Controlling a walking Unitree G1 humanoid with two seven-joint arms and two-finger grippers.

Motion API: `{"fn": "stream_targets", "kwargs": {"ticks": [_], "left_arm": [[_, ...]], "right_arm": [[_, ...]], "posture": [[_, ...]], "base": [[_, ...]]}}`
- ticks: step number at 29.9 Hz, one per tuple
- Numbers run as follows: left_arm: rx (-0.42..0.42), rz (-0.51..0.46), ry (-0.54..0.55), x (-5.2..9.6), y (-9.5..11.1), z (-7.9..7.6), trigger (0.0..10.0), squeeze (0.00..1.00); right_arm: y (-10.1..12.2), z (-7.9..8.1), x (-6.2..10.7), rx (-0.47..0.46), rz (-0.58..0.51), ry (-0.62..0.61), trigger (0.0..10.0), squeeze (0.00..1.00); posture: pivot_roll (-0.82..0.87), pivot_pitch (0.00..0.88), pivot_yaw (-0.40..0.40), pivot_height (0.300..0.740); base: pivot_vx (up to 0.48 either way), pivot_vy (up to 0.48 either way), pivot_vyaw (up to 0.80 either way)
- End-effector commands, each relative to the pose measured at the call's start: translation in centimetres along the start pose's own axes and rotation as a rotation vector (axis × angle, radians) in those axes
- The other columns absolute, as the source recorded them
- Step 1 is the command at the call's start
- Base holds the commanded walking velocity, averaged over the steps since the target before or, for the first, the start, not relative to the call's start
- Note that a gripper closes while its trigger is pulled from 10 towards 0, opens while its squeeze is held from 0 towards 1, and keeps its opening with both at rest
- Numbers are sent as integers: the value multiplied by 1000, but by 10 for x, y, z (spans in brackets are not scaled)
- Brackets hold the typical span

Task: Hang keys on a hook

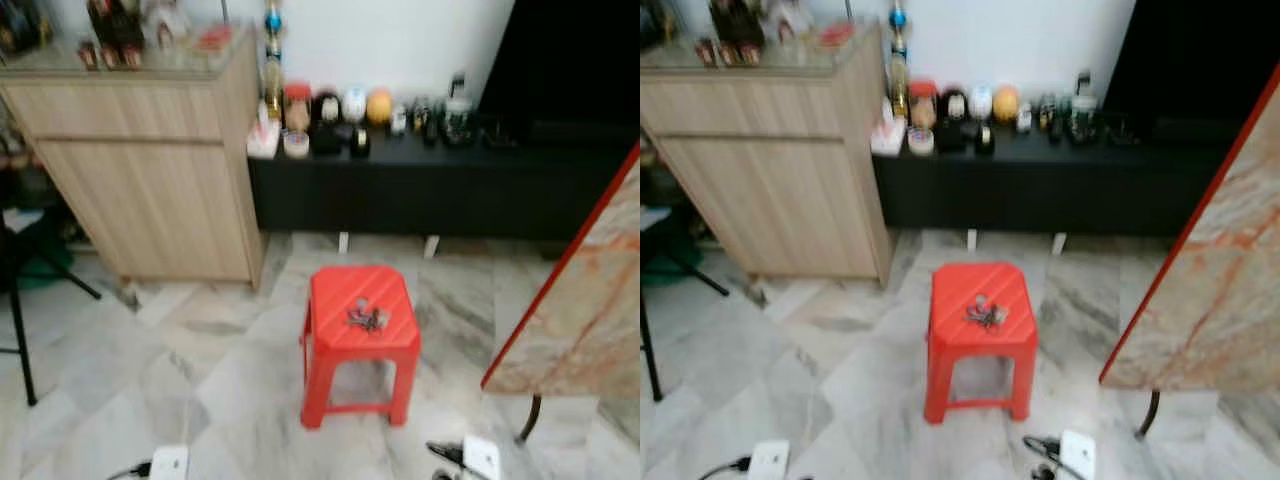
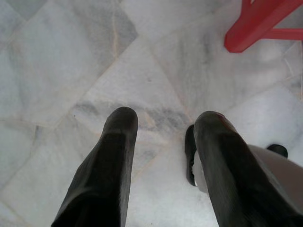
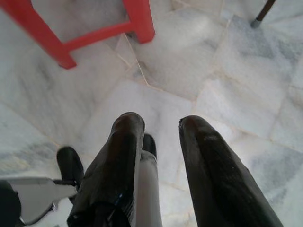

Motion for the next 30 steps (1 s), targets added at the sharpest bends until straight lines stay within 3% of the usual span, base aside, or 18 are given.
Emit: {"fn": "stream_targets", "kwargs": {"ticks": [1, 14, 18, 22, 30], "left_arm": [[-5, 8, 4, 1, -3, 2, 10000, 0], [-8, -6, 10, 1, -1, 4, 10000, 0], [-7, -15, 16, 1, 0, 5, 10000, 0], [-2, -33, 9, 0, 6, 3, 10000, 0], [-4, -40, -2, -1, 8, 1, 10000, 0]], "right_arm": [[9, 8, -2, 5, -24, 20, 10000, 0], [9, 10, -1, -12, -38, 40, 10000, 0], [10, 11, -1, 36, -47, 50, 10000, 0], [11, 14, 0, -9, -72, 84, 10000, 0], [12, 16, 0, -53, -95, 95, 10000, 0]], "posture": [[51, 0, -57, 740], [52, 0, -53, 740], [48, 0, -51, 740], [52, 0, -50, 740], [50, 0, -48, 740]], "base": [[0, 0, 0], [0, 0, 0], [0, 0, 0], [0, 0, 800], [248, 0, 0]]}}
Point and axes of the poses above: a point about 5 cm out from each wrist's last joint towards the gripper, its own x axis pointing back from the gripper into the wrist, its own y axis along the axis of the wrist's last joint, z = x × y, the point moved 2 cm from there along -x, pointing out of the wrist towards the gripper, and after that the axes turned 11 degrees about -x, right-handed, at the moved point
